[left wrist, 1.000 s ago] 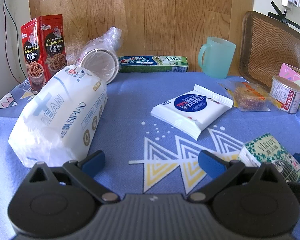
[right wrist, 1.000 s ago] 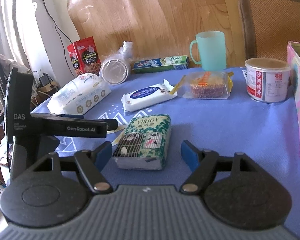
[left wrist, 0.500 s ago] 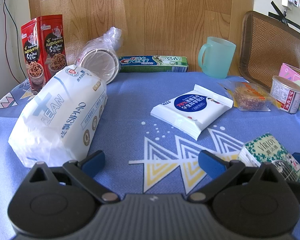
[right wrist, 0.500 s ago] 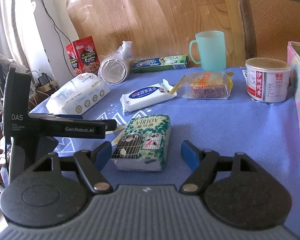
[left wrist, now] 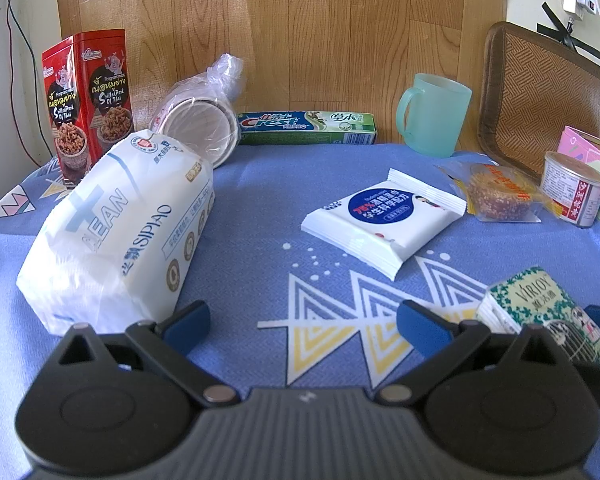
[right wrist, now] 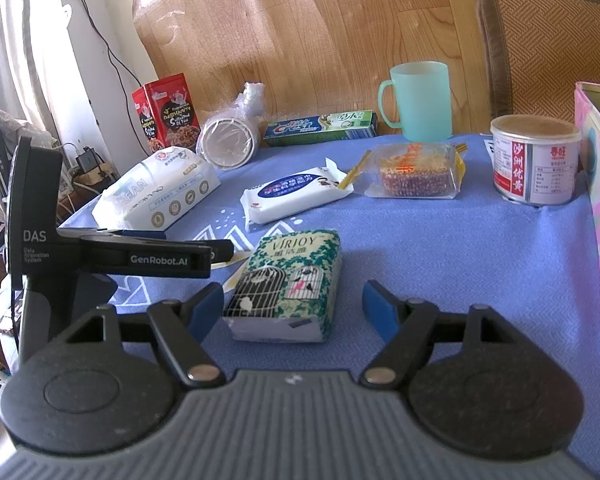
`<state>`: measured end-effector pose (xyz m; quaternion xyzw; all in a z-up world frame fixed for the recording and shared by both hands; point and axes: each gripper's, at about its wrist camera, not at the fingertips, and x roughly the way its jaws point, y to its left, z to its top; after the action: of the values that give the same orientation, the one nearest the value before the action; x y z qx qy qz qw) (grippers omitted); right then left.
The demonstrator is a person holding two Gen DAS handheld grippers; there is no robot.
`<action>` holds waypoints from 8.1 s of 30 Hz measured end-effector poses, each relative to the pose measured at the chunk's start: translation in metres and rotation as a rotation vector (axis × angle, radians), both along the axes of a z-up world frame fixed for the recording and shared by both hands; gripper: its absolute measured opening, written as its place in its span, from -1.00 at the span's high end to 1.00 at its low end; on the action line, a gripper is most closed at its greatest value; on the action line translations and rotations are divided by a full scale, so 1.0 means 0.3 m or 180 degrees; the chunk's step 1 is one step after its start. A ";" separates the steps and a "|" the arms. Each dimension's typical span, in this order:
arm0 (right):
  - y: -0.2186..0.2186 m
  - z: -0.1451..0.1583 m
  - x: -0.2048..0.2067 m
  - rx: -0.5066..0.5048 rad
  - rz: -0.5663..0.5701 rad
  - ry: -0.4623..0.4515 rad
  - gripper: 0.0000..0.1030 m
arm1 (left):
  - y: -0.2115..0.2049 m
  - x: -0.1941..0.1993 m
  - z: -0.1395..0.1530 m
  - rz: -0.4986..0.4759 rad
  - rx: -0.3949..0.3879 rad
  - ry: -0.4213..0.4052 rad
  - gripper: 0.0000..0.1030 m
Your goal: Organize soft objects
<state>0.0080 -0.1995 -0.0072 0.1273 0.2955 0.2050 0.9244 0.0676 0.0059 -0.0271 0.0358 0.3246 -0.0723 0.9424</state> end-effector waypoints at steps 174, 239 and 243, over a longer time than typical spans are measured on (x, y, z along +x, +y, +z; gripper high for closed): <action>-0.294 0.010 -0.185 0.0221 -0.0674 -0.0230 -0.19 | -0.181 -0.106 0.026 -0.0273 -0.0067 -0.0086 -0.39; -0.250 0.027 -0.212 0.0082 -0.0701 -0.0336 -0.32 | -0.195 -0.100 0.022 -0.0380 -0.0010 -0.0018 -0.74; -0.256 0.026 -0.206 0.0095 -0.0681 -0.0318 -0.34 | -0.196 -0.098 0.022 -0.0418 -0.0029 0.0000 -0.81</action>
<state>-0.0538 -0.2763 0.0005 0.1615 0.2308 0.1157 0.9525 0.0381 -0.0528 -0.0206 0.0528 0.3212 -0.1354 0.9358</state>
